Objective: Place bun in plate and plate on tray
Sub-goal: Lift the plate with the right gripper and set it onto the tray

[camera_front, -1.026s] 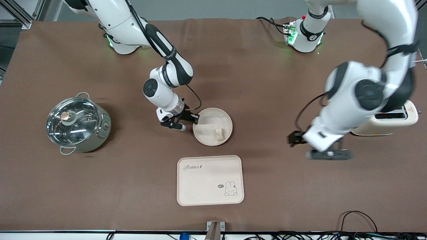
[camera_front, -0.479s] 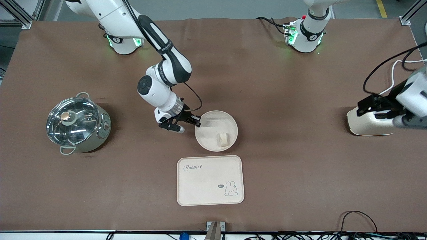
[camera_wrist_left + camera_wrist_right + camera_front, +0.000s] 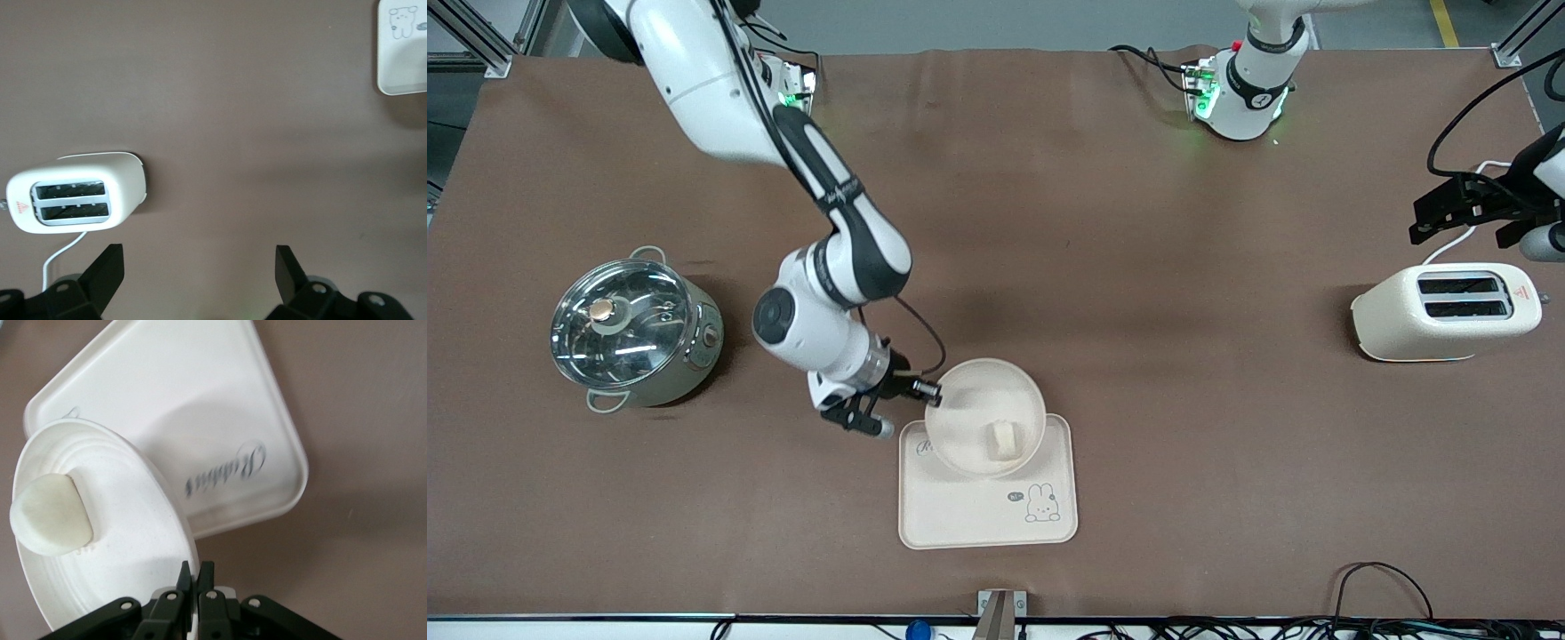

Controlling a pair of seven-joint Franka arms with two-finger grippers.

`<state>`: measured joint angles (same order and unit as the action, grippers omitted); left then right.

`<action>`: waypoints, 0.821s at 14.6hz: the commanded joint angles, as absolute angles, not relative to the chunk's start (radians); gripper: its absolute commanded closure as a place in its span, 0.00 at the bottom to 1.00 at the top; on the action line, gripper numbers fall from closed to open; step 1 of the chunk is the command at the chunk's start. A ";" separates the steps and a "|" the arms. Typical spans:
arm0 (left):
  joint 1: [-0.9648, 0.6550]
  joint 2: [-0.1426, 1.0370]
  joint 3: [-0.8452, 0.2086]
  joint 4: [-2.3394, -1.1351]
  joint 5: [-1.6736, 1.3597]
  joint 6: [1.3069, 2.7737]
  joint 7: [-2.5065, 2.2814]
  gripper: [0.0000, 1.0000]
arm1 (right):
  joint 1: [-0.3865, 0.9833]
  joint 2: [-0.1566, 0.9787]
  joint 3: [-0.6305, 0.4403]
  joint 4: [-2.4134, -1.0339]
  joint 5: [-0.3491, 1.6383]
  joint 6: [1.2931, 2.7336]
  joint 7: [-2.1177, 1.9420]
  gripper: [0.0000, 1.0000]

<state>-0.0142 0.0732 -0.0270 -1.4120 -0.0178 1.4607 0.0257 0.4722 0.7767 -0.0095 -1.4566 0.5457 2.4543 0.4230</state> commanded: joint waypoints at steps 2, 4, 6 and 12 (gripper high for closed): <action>-0.084 0.037 0.052 -1.465 -0.048 1.480 0.046 0.00 | 0.448 0.980 -0.018 -1.197 0.531 2.413 0.457 1.00; -0.075 0.052 0.054 -1.445 -0.040 1.480 0.046 0.00 | 0.454 1.060 -0.020 -1.102 0.529 2.413 0.501 1.00; -0.075 0.055 0.052 -1.427 -0.038 1.477 0.043 0.00 | 0.462 1.077 -0.020 -1.095 0.529 2.421 0.503 1.00; -0.077 0.067 0.051 -1.419 -0.048 1.489 0.043 0.00 | 0.431 1.008 -0.025 -1.106 0.499 2.357 0.497 0.00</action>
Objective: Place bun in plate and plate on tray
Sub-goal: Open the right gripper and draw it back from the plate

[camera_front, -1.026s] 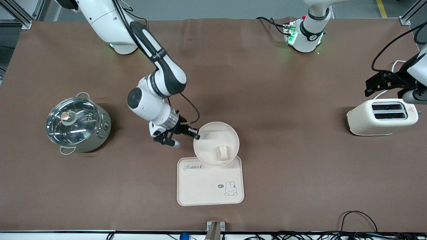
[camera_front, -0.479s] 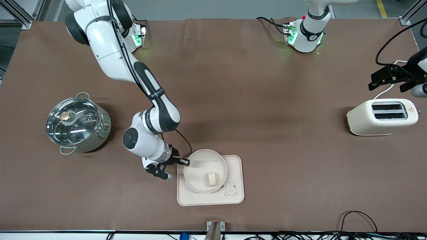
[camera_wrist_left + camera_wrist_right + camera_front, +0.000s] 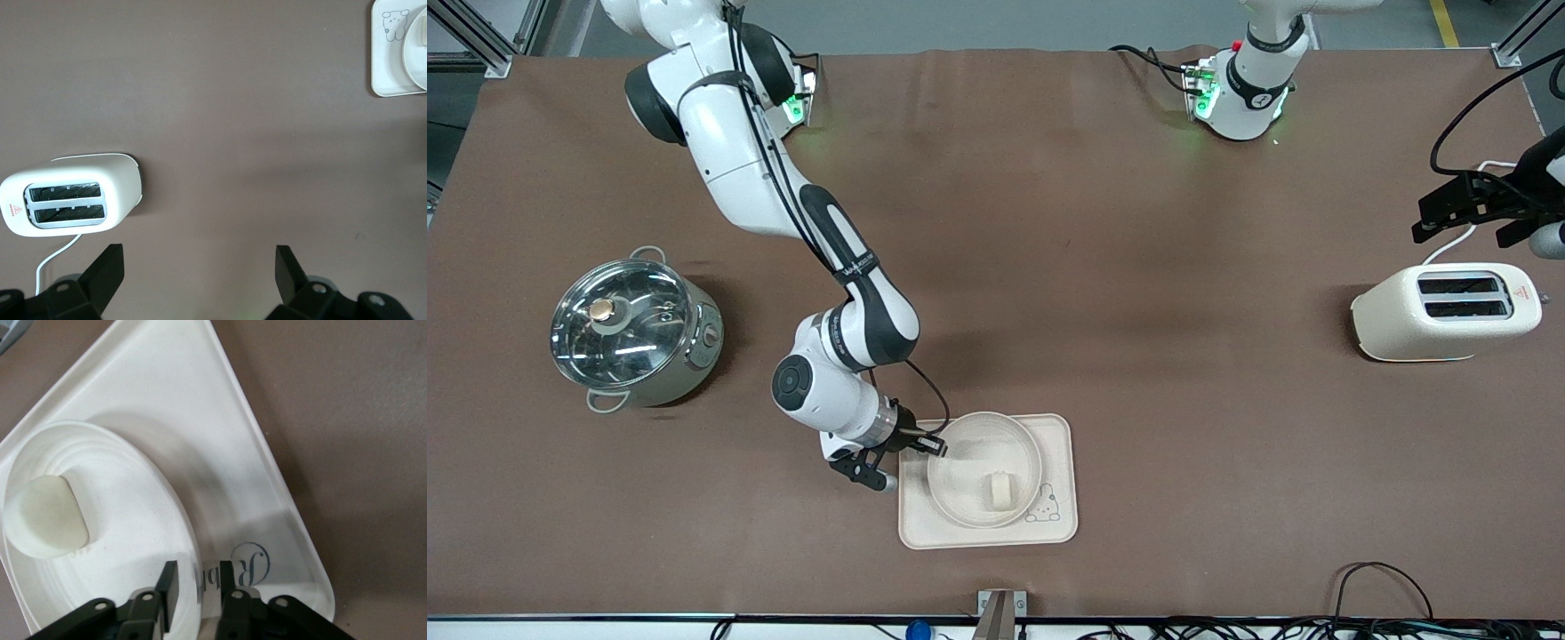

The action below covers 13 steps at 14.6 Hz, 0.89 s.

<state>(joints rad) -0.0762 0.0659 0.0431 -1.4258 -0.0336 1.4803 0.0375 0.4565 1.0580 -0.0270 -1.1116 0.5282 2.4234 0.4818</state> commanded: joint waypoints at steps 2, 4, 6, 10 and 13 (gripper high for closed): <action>-0.072 0.071 0.052 -1.419 -0.046 1.509 0.046 0.00 | 0.408 0.945 -0.052 -1.106 0.453 2.213 0.503 0.00; -0.071 0.072 0.055 -1.419 -0.046 1.516 0.046 0.00 | 0.399 0.884 -0.093 -1.109 0.430 2.102 0.497 0.00; -0.071 0.072 0.057 -1.419 -0.044 1.535 0.045 0.00 | 0.362 0.833 -0.115 -1.109 0.428 1.979 0.494 0.00; -0.069 0.060 0.057 -1.450 -0.046 1.608 0.037 0.00 | 0.253 0.669 -0.144 -1.191 0.420 1.855 0.356 0.00; -0.069 0.040 0.057 -1.473 -0.043 1.598 0.049 0.00 | 0.247 0.537 -0.218 -1.255 0.290 1.792 0.306 0.00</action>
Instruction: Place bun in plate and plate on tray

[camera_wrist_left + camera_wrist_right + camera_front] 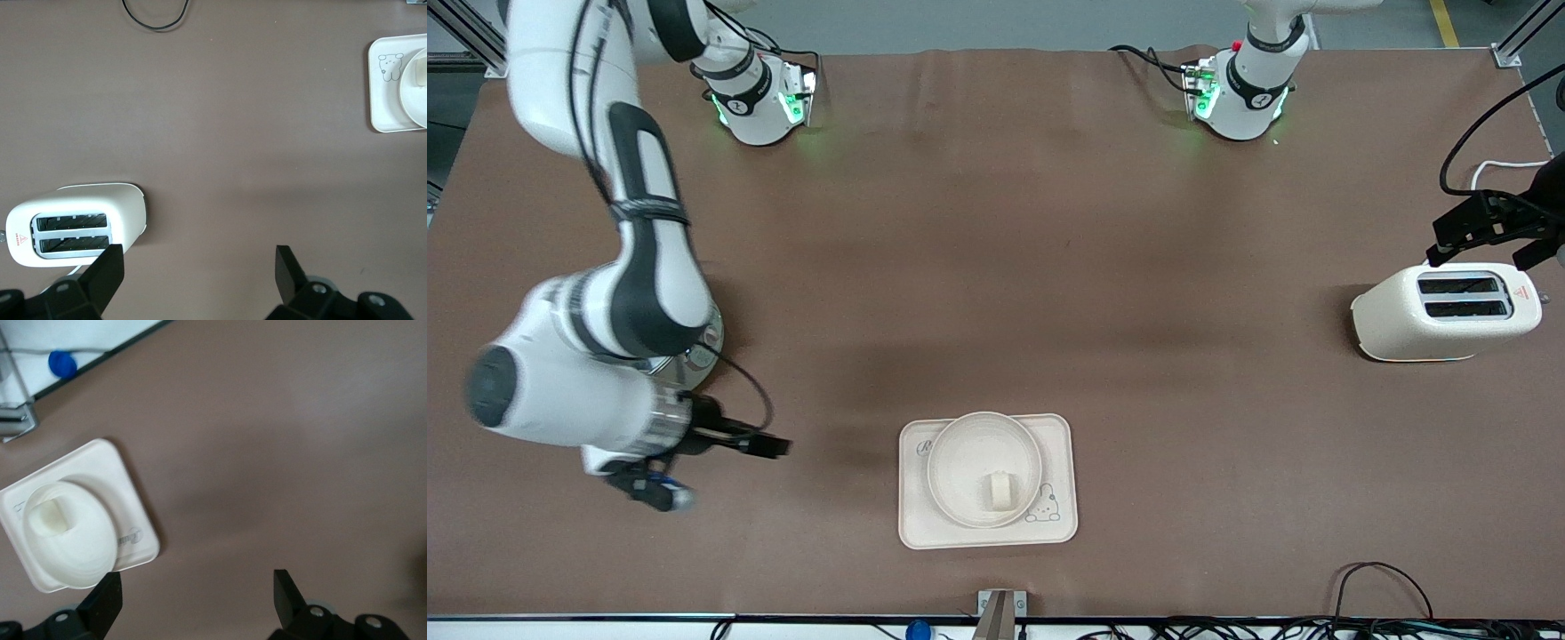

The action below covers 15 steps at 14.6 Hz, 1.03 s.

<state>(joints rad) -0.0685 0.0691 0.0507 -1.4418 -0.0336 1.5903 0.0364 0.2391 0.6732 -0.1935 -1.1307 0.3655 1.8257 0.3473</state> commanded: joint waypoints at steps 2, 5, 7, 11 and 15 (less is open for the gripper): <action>-0.069 0.046 0.058 -1.460 -0.034 1.597 0.040 0.00 | 0.203 0.456 -0.236 -1.261 0.276 1.686 0.264 0.00; -0.071 0.046 0.057 -1.457 -0.031 1.597 0.040 0.00 | 0.186 0.335 -0.236 -1.276 0.157 1.574 0.249 0.00; -0.069 0.048 0.058 -1.457 -0.031 1.597 0.044 0.00 | 0.183 0.232 -0.233 -1.322 0.127 1.488 0.239 0.00; -0.069 0.048 0.058 -1.457 -0.031 1.597 0.043 0.00 | 0.011 -0.007 -0.085 -1.566 0.043 1.499 0.160 0.00; -0.069 0.048 0.057 -1.457 -0.031 1.597 0.043 0.00 | -0.118 -0.097 0.067 -1.660 -0.011 1.539 0.150 0.00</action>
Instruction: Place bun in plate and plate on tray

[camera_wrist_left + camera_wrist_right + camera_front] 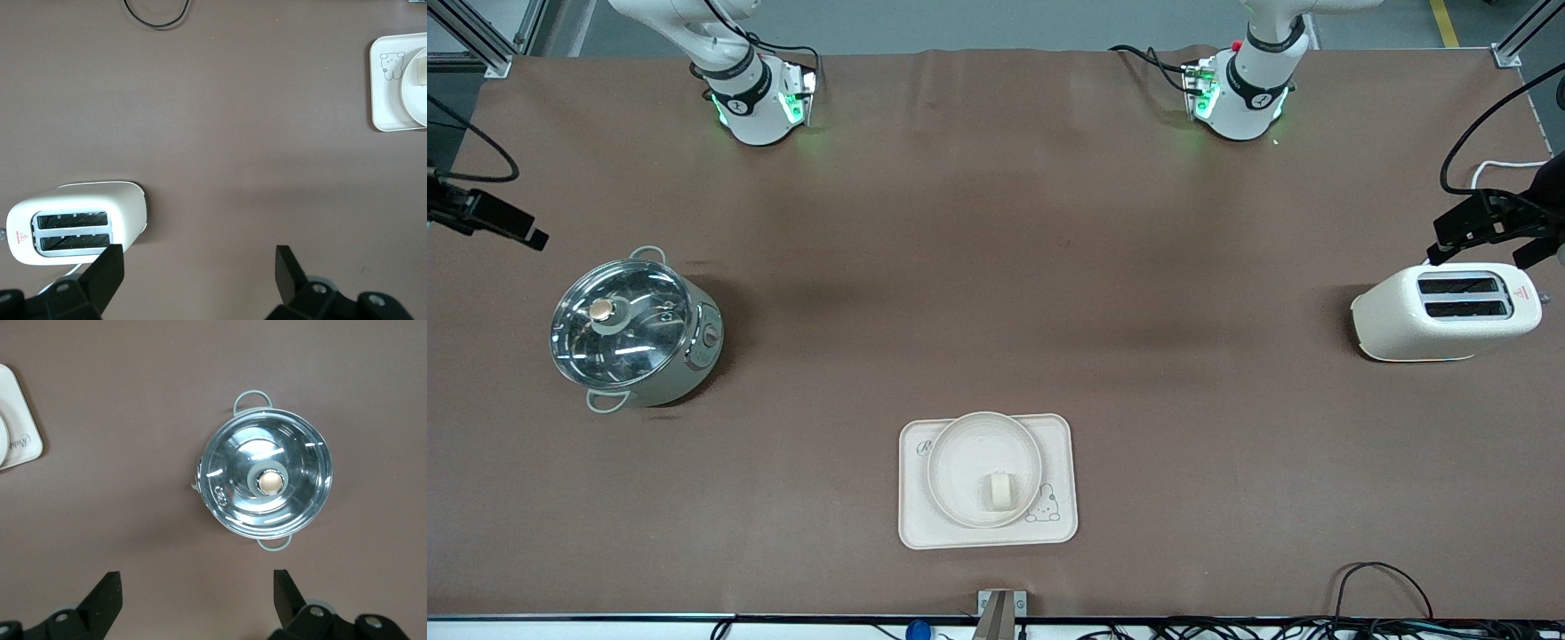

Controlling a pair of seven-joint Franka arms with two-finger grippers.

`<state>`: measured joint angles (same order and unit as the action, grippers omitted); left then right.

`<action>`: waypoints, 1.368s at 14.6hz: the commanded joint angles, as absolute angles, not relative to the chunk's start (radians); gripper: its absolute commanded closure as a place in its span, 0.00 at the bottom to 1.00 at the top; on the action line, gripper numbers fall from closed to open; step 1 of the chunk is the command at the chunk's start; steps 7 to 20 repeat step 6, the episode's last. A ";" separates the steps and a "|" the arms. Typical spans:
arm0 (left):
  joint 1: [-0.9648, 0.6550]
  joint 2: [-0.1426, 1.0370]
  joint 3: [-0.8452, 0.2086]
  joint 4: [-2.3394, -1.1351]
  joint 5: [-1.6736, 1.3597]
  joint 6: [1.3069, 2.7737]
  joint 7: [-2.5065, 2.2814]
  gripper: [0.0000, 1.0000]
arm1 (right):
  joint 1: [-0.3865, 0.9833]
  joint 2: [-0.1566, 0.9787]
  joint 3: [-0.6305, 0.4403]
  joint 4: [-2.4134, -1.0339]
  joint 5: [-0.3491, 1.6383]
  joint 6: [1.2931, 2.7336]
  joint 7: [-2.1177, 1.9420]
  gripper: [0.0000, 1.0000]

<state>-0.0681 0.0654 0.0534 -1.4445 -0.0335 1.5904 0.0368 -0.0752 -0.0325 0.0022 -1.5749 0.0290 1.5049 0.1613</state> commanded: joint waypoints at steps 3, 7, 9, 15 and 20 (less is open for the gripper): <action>-0.069 0.048 0.057 -1.457 -0.029 1.597 0.044 0.00 | -0.118 -0.149 0.069 -1.670 -0.054 1.499 0.150 0.00; -0.063 0.051 0.072 -1.454 -0.029 1.597 0.045 0.00 | -0.120 -0.196 0.069 -1.693 -0.087 1.496 0.124 0.00; -0.063 0.051 0.072 -1.454 -0.029 1.597 0.045 0.00 | -0.120 -0.196 0.069 -1.693 -0.087 1.496 0.124 0.00; -0.063 0.051 0.072 -1.454 -0.029 1.597 0.045 0.00 | -0.120 -0.196 0.069 -1.693 -0.087 1.496 0.124 0.00; -0.063 0.051 0.072 -1.454 -0.029 1.597 0.045 0.00 | -0.120 -0.196 0.069 -1.693 -0.087 1.496 0.124 0.00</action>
